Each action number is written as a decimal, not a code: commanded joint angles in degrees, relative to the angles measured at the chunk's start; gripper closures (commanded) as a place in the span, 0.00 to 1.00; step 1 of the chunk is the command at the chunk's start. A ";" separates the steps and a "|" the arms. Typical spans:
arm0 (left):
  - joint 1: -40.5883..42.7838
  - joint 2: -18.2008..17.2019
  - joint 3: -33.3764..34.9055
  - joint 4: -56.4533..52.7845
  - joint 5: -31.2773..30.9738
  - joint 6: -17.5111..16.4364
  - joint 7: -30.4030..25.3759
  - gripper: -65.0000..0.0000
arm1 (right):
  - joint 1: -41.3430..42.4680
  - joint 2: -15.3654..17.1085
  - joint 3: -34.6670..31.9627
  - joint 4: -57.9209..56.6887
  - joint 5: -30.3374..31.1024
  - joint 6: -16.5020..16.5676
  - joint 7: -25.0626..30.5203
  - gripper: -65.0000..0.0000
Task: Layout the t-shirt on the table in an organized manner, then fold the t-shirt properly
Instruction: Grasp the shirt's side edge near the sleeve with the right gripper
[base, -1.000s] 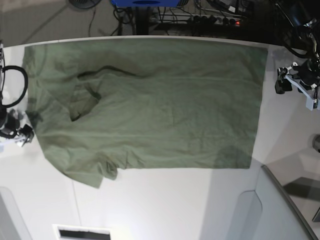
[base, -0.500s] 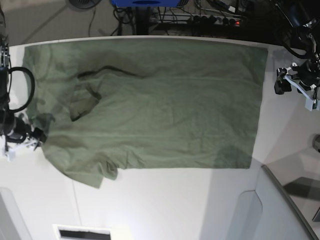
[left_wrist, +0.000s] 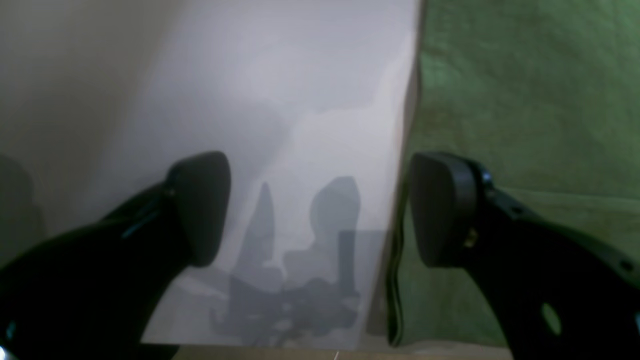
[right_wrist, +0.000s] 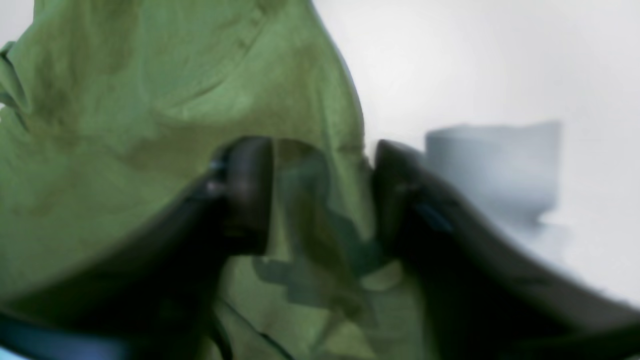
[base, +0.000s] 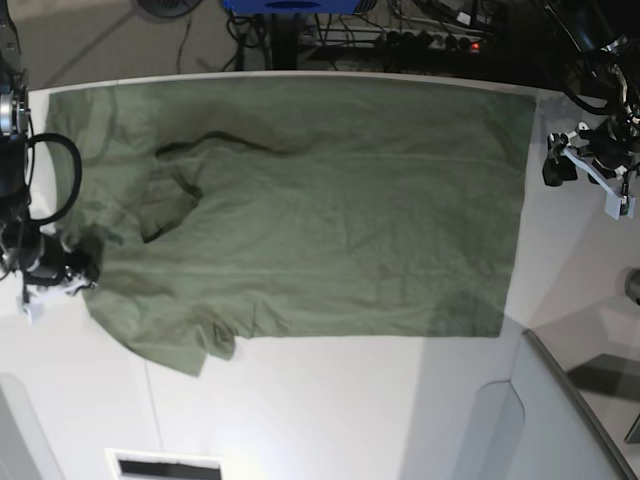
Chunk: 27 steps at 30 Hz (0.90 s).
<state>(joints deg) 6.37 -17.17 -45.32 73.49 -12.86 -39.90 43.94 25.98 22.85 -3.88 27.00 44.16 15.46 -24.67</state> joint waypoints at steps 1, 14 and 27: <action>-0.35 -1.07 -0.35 0.84 -0.63 -0.10 -0.91 0.18 | 1.67 1.10 0.06 0.91 0.45 0.49 0.97 0.82; -0.53 -0.37 -0.09 0.84 -0.63 -0.10 -0.91 0.18 | -1.49 1.28 1.11 13.48 0.89 0.14 -5.97 1.00; -0.61 -0.28 -0.09 0.84 -0.63 -0.10 -0.91 0.18 | -16.00 -1.62 19.48 37.22 0.81 0.05 -23.73 0.99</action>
<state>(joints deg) 6.20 -16.36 -45.17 73.49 -12.82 -39.90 43.97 8.56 20.18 15.33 63.37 44.10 15.16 -49.36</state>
